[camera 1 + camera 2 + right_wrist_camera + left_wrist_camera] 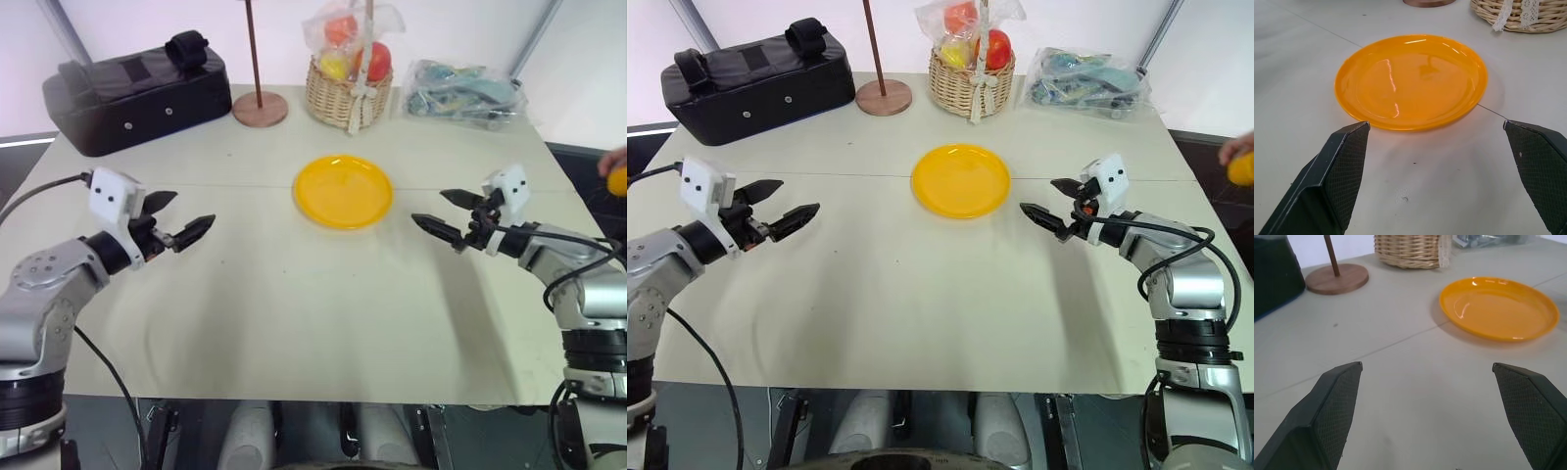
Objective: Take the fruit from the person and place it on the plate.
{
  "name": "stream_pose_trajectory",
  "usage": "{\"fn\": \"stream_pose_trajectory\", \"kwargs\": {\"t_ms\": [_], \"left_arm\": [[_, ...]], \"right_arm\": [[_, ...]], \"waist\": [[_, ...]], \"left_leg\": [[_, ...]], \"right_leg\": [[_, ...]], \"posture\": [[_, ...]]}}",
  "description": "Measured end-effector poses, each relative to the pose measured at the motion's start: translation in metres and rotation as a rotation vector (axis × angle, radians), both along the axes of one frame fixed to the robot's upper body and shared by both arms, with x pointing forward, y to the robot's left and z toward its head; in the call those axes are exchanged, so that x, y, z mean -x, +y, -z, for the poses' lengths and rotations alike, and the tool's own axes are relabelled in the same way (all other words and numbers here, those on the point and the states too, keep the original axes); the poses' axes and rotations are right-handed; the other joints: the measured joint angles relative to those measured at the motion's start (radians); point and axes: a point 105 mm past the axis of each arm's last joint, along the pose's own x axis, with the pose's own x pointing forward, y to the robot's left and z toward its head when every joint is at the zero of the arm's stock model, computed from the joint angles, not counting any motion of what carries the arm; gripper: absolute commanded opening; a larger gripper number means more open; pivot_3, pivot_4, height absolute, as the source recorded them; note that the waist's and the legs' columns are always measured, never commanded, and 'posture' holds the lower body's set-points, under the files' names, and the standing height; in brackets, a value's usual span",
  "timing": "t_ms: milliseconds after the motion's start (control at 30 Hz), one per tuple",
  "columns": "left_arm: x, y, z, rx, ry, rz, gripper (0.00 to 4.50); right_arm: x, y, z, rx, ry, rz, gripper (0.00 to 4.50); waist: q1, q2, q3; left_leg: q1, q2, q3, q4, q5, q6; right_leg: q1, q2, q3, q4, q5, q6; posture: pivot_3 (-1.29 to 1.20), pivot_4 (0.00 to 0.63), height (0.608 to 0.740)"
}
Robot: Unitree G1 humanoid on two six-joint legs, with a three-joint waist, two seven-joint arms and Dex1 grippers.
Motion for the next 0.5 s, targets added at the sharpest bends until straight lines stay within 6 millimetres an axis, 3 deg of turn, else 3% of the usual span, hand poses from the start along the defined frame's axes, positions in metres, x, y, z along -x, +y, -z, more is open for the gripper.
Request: {"fn": "stream_pose_trajectory", "kwargs": {"t_ms": [500], "left_arm": [[-0.0020, 0.0005, 0.0096, -0.001, 0.023, -0.002, 4.46]], "right_arm": [[-0.0015, 0.0030, -0.0030, 0.002, -0.009, -0.009, 4.50]], "waist": [[0.001, 0.000, 0.000]], "left_leg": [[0.000, 0.000, 0.000, 0.000, 0.000, 0.000]], "right_leg": [[0.000, 0.000, 0.000, 0.000, 0.000, 0.000]], "posture": [[0.00, 0.150, 0.740]]}}
